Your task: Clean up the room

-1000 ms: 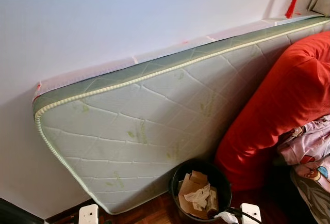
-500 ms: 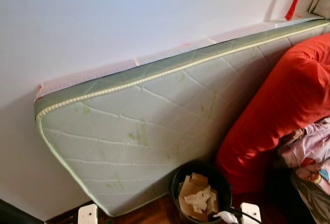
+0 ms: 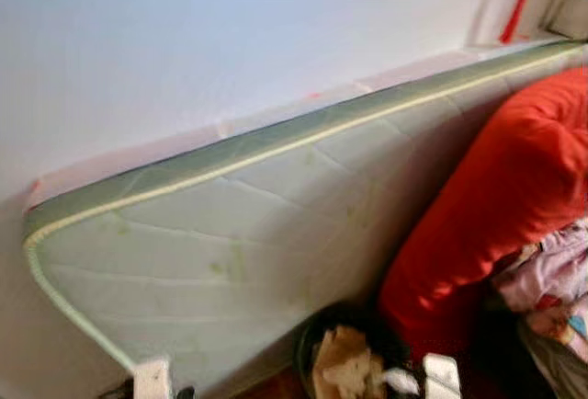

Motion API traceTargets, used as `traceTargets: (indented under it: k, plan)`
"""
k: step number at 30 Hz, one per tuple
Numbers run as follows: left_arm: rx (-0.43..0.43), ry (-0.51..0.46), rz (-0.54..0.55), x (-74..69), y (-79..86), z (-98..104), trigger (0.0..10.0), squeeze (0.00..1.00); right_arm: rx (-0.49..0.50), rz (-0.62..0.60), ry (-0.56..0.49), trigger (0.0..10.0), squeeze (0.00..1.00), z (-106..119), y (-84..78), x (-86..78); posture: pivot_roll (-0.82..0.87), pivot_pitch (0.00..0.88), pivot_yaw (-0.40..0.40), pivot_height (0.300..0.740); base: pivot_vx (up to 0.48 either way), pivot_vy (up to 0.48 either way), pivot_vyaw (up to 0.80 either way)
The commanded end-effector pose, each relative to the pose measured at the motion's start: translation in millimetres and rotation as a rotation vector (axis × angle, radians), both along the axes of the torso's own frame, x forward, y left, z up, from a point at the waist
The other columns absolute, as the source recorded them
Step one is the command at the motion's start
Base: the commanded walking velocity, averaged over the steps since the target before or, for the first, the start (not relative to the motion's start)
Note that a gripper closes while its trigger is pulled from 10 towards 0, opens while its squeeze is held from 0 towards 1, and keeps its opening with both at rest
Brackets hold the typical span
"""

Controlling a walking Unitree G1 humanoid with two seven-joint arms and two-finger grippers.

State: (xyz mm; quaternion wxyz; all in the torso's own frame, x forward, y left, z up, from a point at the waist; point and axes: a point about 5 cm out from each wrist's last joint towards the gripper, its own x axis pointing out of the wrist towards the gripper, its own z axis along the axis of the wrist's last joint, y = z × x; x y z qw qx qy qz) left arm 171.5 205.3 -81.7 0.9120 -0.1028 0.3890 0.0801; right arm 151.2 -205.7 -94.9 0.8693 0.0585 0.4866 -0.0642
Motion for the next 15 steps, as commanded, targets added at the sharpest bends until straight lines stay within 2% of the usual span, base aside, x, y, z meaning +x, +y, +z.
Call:
traceTargets:
  k: [1, 3, 8, 11, 13, 15]
  plan:
    - [0.043, 0.013, 0.021, -5.3, 15.3, 0.5, 10.0, 0.0, 0.027, 0.039, -0.036, 10.0, 0.0, 2.7, 13.4, 11.1, 0.13, 0.0, 0.013, 0.74, 0.0, 0.0, 0.8]
    - [0.042, 0.007, 0.026, -4.9, 15.3, 0.8, 10.0, 0.0, 0.031, 0.028, -0.037, 10.0, 0.0, 2.6, 13.3, 10.9, 0.13, 0.0, 0.013, 0.74, 0.0, 0.0, 0.8]
    - [0.038, -0.032, 0.029, 1.1, 15.8, 4.6, 10.0, 0.0, 0.036, 0.018, -0.038, 10.0, 0.0, 2.5, 12.8, 10.4, 0.13, 0.0, 0.01, 0.74, 0.0, 0.0, 0.0]
    - [0.04, -0.079, 0.033, 10.1, 16.9, 10.1, 10.0, 0.0, 0.038, 0.027, -0.053, 10.0, 0.0, 3.3, 12.7, 11.3, 0.13, 0.0, 0.009, 0.74, 0.0, 0.0, 0.0]
    - [0.044, -0.149, 0.034, 22.3, 18.2, 18.5, 10.0, 0.0, 0.048, 0.043, -0.089, 10.0, 0.0, 5.1, 13.0, 13.7, 0.13, 0.0, 0.009, 0.74, 0.0, 0.0, 0.0]
    - [0.043, -0.174, 0.03, 26.5, 18.4, 21.5, 10.0, 0.0, 0.057, 0.048, -0.105, 10.0, 0.0, 5.9, 13.5, 14.6, 0.13, 0.0, 0.008, 0.74, 0.0, 0.0, 0.0]
